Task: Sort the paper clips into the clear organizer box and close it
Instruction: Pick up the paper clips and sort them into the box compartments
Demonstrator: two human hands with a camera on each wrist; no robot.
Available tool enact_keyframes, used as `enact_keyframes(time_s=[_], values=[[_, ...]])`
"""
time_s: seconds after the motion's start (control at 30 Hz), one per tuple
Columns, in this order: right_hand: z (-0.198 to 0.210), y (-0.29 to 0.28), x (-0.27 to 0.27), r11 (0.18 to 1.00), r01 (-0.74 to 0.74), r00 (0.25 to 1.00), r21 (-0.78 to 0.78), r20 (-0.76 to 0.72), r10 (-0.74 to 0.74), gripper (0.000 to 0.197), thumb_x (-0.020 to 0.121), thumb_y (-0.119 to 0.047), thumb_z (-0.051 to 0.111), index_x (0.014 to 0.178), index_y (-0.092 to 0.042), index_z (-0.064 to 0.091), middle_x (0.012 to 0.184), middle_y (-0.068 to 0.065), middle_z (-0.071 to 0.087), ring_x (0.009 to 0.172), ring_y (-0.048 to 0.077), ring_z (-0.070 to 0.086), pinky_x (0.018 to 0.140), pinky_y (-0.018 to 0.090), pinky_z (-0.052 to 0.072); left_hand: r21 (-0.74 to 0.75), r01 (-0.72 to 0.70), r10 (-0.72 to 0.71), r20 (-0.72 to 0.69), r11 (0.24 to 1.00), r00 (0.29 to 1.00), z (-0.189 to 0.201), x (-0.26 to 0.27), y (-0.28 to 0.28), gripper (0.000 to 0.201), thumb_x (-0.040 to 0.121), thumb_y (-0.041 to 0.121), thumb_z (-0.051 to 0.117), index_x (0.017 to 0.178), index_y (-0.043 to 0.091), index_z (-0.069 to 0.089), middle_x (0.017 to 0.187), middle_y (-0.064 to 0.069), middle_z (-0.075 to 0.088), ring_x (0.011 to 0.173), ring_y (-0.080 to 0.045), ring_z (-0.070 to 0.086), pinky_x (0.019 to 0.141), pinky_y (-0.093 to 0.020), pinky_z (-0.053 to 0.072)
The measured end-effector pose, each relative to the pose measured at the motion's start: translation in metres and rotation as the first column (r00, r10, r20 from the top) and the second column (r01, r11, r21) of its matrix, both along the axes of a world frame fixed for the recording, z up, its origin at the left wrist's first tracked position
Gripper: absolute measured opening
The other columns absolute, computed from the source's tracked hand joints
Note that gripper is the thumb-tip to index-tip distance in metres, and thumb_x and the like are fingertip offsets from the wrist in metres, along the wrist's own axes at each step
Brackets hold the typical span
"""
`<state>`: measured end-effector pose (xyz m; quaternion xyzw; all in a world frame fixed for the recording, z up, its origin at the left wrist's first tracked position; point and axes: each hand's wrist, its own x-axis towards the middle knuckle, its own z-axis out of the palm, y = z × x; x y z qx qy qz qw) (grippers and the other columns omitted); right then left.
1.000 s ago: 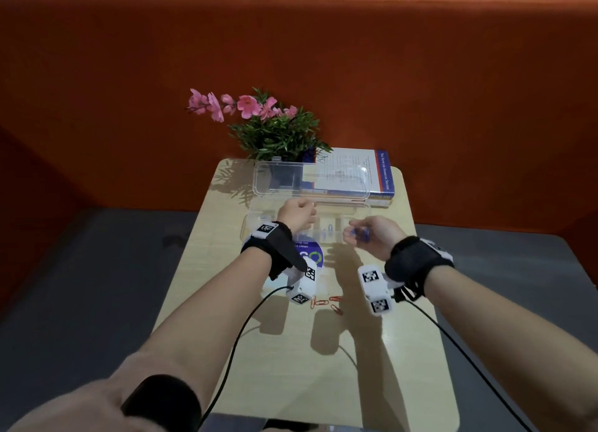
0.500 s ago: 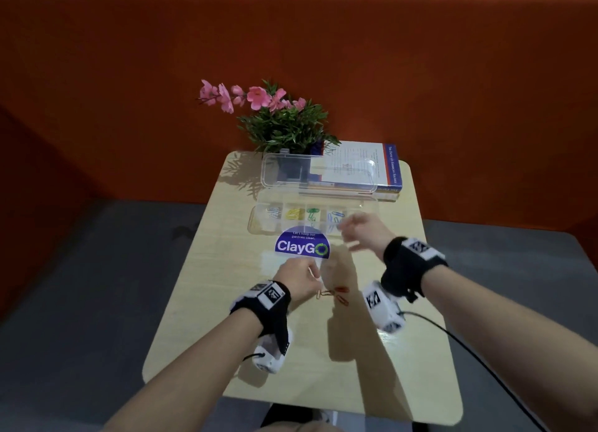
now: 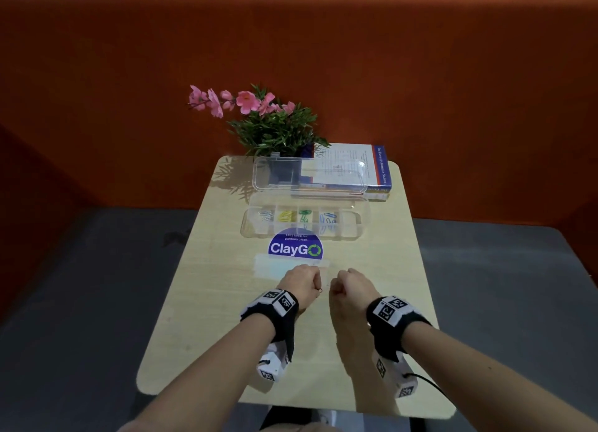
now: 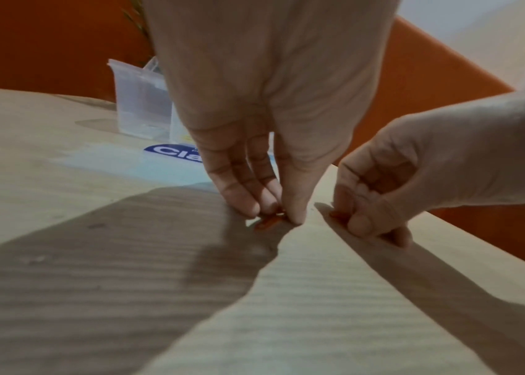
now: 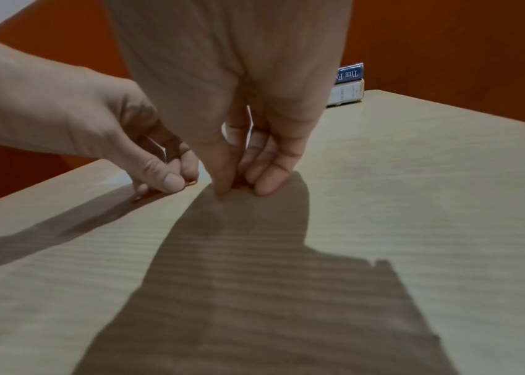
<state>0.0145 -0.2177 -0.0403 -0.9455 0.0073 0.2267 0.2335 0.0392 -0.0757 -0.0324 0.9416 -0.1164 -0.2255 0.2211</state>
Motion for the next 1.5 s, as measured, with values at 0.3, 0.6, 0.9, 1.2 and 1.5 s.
enact_keyframes(time_s=[0.3,0.6,0.9,1.2,1.5], values=[[0.009,0.007,0.000,0.973,-0.066,0.998,-0.220,0.003,0.069,0.030,0.094,-0.016,0.038,0.116,0.001,0.049,0.123,0.020,0.054,0.115,0.036,0.053,0.092,0.038,0.044,0.099,0.099,-0.107,0.081,0.990,0.991,-0.003,-0.002,0.011,0.028,0.088,0.032,0.062,0.109,0.013,0.057,0.113,-0.006,0.056,0.102,-0.027,0.058,0.087,-0.036,0.049],[0.055,-0.044,0.071,0.744,0.565,0.823,0.357,-0.177,-0.540,0.018,0.083,-0.006,0.058,0.065,-0.006,0.060,0.065,0.015,0.067,0.077,0.036,0.070,0.086,0.050,0.056,0.015,0.049,-0.049,0.005,0.999,0.999,-0.005,-0.002,0.024,0.014,0.083,0.007,0.062,0.096,0.011,0.062,0.105,-0.008,0.059,0.100,-0.027,0.058,0.085,-0.034,0.046],[0.073,-0.034,0.094,0.760,0.526,0.819,0.382,0.013,-0.573,0.034,0.088,-0.010,0.054,0.122,-0.004,0.055,0.103,0.018,0.065,0.084,0.030,0.065,0.078,0.041,0.057,0.014,0.034,-0.033,-0.016,0.999,0.999,0.002,0.000,0.023,0.014,0.083,0.008,0.064,0.079,0.019,0.057,0.104,-0.007,0.062,0.096,-0.025,0.062,0.083,-0.032,0.049],[0.019,0.026,0.008,0.992,-0.114,0.992,0.046,-0.049,0.116,0.021,0.083,-0.022,0.058,0.103,-0.019,0.062,0.095,0.000,0.047,0.099,0.025,0.059,0.088,0.033,0.048,-0.117,-0.193,0.187,-0.059,0.974,0.981,0.006,0.007,0.043,0.011,0.082,0.009,0.063,0.091,0.014,0.064,0.081,-0.004,0.067,0.080,-0.024,0.066,0.075,-0.035,0.055],[0.007,0.010,-0.005,0.996,-0.080,0.991,-0.037,-0.111,0.076,0.024,0.088,-0.013,0.044,0.107,-0.008,0.058,0.122,0.019,0.051,0.112,0.035,0.054,0.096,0.035,0.043,-0.407,-0.235,0.223,-0.078,0.883,0.972,0.057,0.061,0.006,0.010,0.086,0.000,0.064,0.084,0.010,0.066,0.061,0.002,0.061,0.052,-0.007,0.057,0.059,-0.019,0.051]])
